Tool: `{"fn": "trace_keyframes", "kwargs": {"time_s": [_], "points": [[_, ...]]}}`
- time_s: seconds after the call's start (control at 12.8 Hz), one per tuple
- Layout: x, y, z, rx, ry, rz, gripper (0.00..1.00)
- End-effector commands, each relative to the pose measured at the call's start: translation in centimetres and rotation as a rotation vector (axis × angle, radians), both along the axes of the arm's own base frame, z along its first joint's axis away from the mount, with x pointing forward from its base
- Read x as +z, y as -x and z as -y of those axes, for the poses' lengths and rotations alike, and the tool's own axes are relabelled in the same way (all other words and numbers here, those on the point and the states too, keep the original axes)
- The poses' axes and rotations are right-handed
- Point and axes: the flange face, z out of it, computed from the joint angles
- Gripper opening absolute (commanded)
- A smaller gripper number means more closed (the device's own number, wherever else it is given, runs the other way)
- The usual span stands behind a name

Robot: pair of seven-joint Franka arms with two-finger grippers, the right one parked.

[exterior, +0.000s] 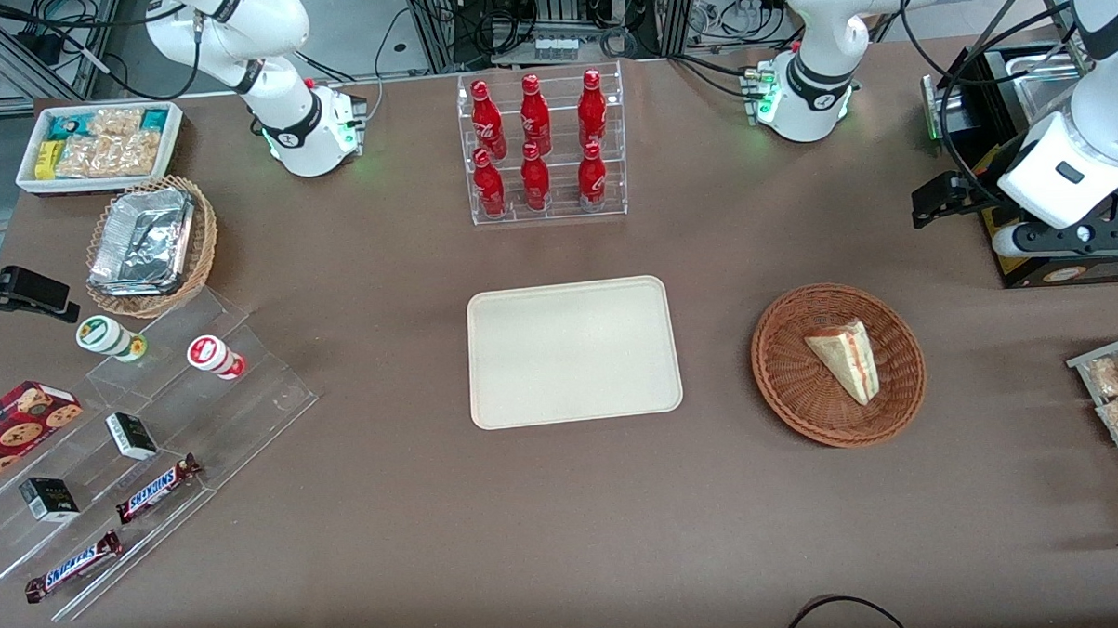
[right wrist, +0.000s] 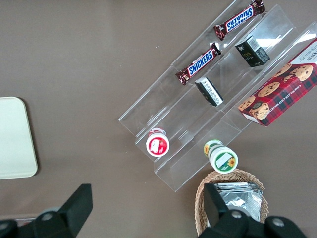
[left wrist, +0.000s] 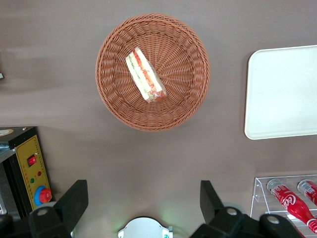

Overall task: Place sandwich from basket to tray
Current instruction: 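Move the left gripper down over the sandwich in the wicker basket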

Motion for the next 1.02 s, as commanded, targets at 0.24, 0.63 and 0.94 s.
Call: {"fn": "trace_keyframes", "kwargs": {"time_s": [0.24,0.63,0.94], "points": [[-1.5,-0.2,-0.4,-0.004,0.005,-0.028,1.0],[-10.5,-0.3,-0.3,0.0,0.003,-0.026,1.0],[-17.4,0.4,-0.7,0.011,0.003,0.034,1.0]]}}
